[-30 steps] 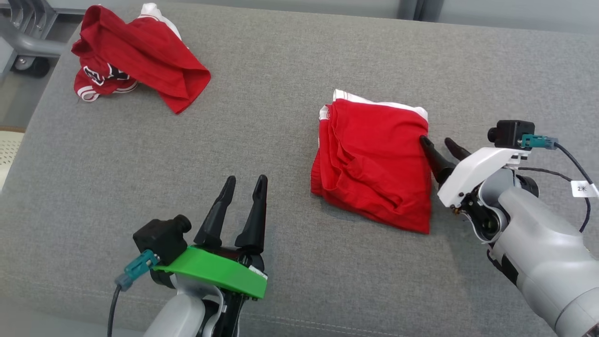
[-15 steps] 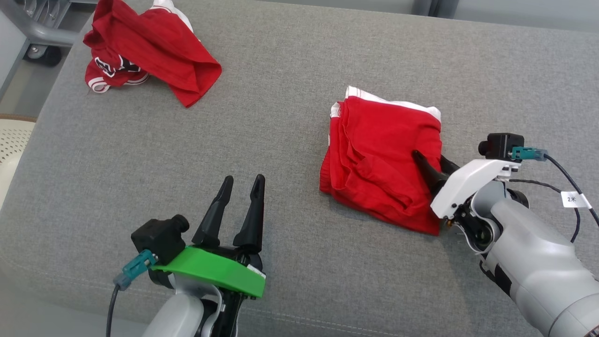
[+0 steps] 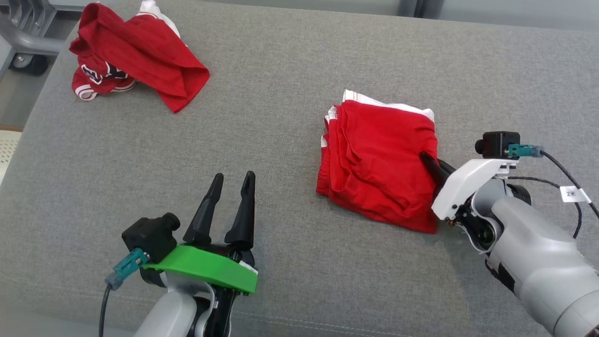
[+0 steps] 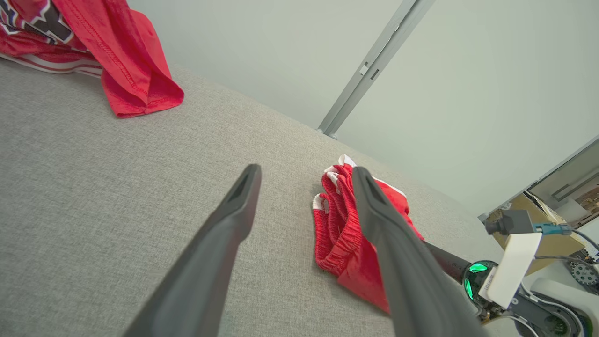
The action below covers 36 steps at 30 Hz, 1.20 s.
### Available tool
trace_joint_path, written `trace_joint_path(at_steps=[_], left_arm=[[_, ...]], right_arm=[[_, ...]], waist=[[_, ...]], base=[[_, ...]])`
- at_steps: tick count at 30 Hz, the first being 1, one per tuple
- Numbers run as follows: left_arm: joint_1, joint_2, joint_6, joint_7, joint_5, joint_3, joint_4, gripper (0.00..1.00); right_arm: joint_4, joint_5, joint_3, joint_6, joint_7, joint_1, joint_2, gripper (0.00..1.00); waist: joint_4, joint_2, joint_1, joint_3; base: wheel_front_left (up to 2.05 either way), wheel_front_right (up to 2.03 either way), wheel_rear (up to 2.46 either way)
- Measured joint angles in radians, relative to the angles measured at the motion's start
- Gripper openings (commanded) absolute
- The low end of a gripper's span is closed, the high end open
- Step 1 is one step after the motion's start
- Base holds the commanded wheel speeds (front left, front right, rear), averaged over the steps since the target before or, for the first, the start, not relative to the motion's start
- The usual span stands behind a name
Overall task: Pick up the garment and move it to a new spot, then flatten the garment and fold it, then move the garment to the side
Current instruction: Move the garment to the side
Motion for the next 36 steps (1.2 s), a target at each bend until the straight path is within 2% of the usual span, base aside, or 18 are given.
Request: trace_joint_path(at_steps=[8, 17, 27, 36], left_arm=[[0.0, 0.004, 0.0, 0.0, 0.004, 0.002, -0.009, 1.0], [0.0, 0.01, 0.0, 0.0, 0.02, 0.001, -0.053, 1.0], [-0.003, 0.036, 0.002, 0.013, 0.055, 0.0, -0.11, 1.0], [-0.044, 0.045, 0.01, 0.048, 0.087, -0.007, -0.17, 1.0]], right_arm=[[0.002, -0.04, 0.016, 0.0, -0.001, -0.062, -0.086, 0.0], [0.029, -0.073, 0.01, 0.0, 0.001, -0.143, -0.238, 0.0], [0.047, -0.104, 0.008, 0.0, 0.046, -0.233, -0.359, 0.0], [0.054, -0.195, 0.048, 0.0, 0.086, -0.366, -0.463, 0.0]], waist=[[-0.037, 0.0, 0.0, 0.0], [-0.092, 0.0, 0.0, 0.025], [-0.136, 0.0, 0.0, 0.086], [-0.158, 0.0, 0.0, 0.165]], base=[[0.0, 0.0, 0.0], [0.0, 0.0, 0.0], [0.0, 0.0, 0.0], [0.0, 0.0, 0.0]])
